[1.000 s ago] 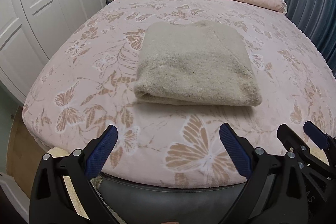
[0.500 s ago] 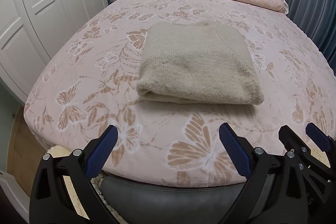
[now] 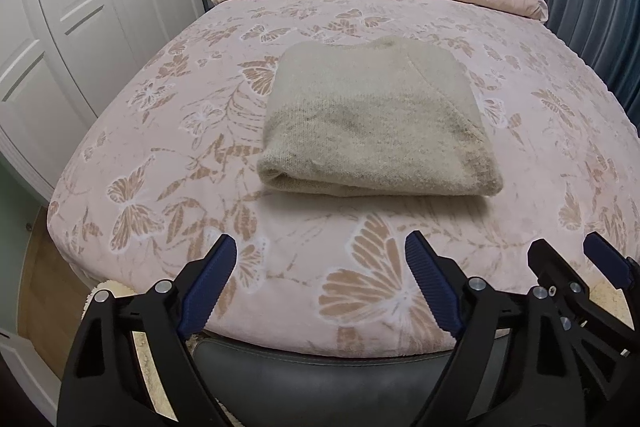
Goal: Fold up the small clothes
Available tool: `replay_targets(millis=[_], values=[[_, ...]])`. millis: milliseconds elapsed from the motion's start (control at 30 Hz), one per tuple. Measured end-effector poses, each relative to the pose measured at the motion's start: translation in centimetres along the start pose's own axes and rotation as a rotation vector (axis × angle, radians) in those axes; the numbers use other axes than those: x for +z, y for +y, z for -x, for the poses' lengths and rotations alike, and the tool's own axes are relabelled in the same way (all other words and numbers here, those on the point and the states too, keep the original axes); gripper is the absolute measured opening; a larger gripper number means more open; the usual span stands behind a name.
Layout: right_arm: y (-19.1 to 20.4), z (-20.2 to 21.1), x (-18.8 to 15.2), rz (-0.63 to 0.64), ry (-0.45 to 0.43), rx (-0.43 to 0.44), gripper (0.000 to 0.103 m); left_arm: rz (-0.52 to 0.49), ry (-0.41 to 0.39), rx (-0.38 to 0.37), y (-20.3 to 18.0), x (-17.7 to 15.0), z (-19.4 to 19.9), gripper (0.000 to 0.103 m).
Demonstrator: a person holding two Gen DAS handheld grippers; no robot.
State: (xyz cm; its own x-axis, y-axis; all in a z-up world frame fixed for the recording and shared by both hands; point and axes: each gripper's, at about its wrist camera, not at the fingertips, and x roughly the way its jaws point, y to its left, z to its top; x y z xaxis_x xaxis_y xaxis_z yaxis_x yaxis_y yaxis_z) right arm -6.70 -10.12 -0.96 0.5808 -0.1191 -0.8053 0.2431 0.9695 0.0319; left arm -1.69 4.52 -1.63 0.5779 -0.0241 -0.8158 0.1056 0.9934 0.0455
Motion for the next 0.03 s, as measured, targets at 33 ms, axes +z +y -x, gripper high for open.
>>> replay_targets(millis=[33], values=[[0.08, -0.06, 0.02, 0.001, 0.001, -0.004, 0.066, -0.002, 0.002, -0.013, -0.05, 0.01, -0.08, 0.080]])
